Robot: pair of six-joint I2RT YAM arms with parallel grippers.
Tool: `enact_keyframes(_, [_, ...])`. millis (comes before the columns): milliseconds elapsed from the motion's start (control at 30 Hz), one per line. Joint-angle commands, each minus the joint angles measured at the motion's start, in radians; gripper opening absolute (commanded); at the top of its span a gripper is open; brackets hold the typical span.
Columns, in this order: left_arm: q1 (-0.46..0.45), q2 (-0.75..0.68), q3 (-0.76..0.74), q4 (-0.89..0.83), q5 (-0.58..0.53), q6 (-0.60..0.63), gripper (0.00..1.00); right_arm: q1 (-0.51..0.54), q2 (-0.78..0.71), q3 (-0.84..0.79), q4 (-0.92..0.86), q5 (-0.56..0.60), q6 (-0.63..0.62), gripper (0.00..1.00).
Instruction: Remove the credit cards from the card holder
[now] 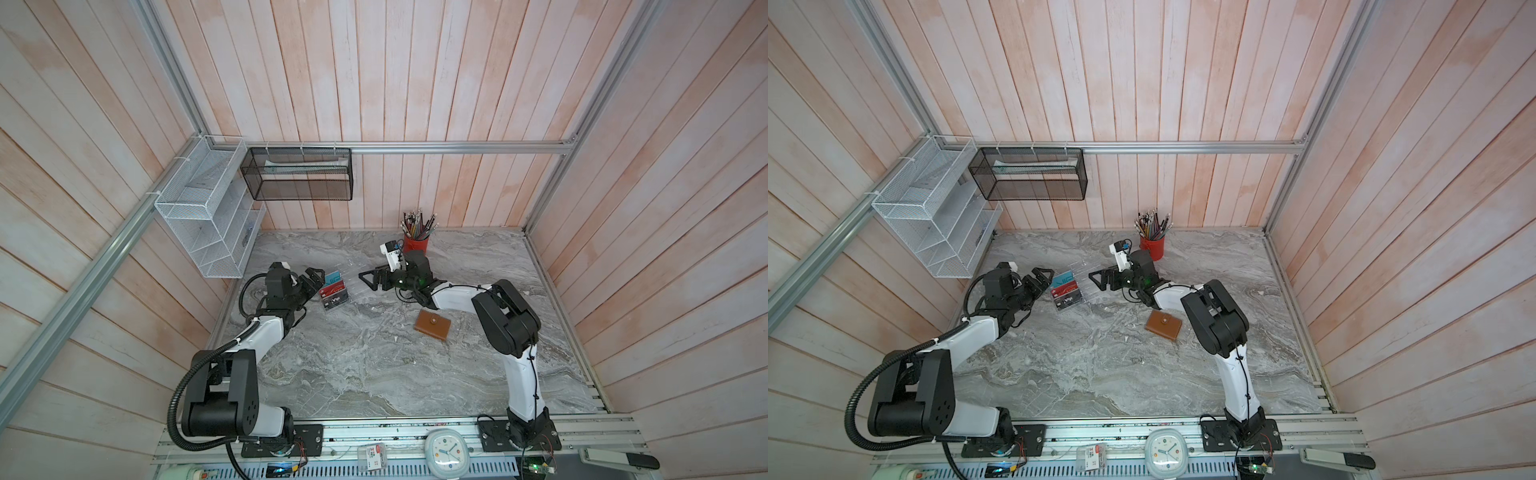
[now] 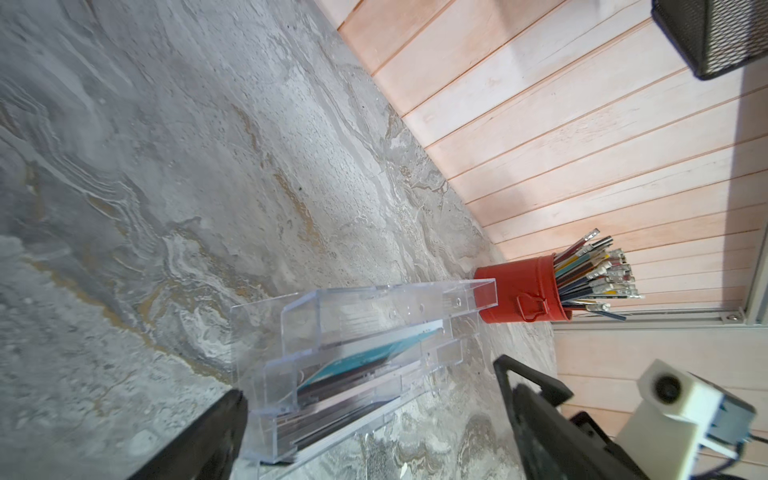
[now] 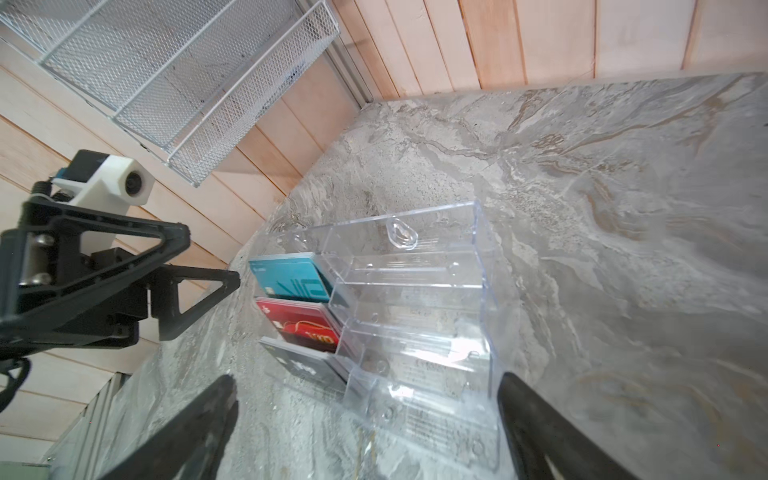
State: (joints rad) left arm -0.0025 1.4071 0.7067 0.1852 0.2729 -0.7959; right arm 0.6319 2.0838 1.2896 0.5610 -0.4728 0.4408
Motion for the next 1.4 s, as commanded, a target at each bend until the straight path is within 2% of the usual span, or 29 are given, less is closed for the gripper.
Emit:
enact_keyframes(0, [-0.036, -0.088, -0.008, -0.075, -0.05, 0.064, 1.0, -0.002, -0.162, -0.099, -0.056, 0.102, -0.052, 0.98])
enact_keyframes(100, [-0.105, -0.155, -0.013, -0.097, -0.06, 0.08, 1.0, -0.01, -0.297, -0.19, -0.173, 0.216, -0.079, 0.98])
enact_keyframes(233, [-0.302, -0.194, -0.006, -0.089, -0.092, 0.108, 1.0, -0.056, -0.467, -0.332, -0.349, 0.36, -0.058, 0.98])
enact_keyframes(367, [-0.469, -0.116, -0.004, -0.017, -0.067, 0.093, 1.0, -0.084, -0.652, -0.495, -0.442, 0.482, -0.015, 0.98])
enact_keyframes(433, [-0.541, -0.061, 0.01, 0.003, -0.078, 0.09, 1.0, -0.087, -0.753, -0.575, -0.47, 0.562, 0.058, 0.98])
enact_keyframes(567, [-0.669, 0.034, 0.045, 0.045, -0.096, 0.062, 1.0, -0.108, -0.975, -0.72, -0.489, 0.556, 0.119, 0.98])
enact_keyframes(767, [-0.759, 0.136, 0.057, 0.11, -0.064, -0.062, 1.0, -0.165, -1.168, -0.875, -0.515, 0.458, 0.163, 0.98])
enact_keyframes(900, [-0.766, 0.166, 0.056, 0.136, -0.069, -0.112, 1.0, -0.202, -1.142, -0.927, -0.49, 0.353, 0.167, 0.98])
enact_keyframes(1067, [-0.77, 0.198, 0.048, 0.184, -0.03, -0.198, 1.0, -0.227, -0.993, -0.911, -0.438, 0.286, 0.143, 0.98])
enact_keyframes(1267, [-0.769, 0.196, 0.004, 0.238, -0.02, -0.262, 1.0, -0.244, -0.814, -0.847, -0.398, 0.094, 0.128, 0.98])
enact_keyframes(1367, [-0.768, 0.194, -0.005, 0.234, -0.025, -0.277, 1.0, -0.237, -0.759, -0.844, -0.362, 0.057, 0.157, 0.98])
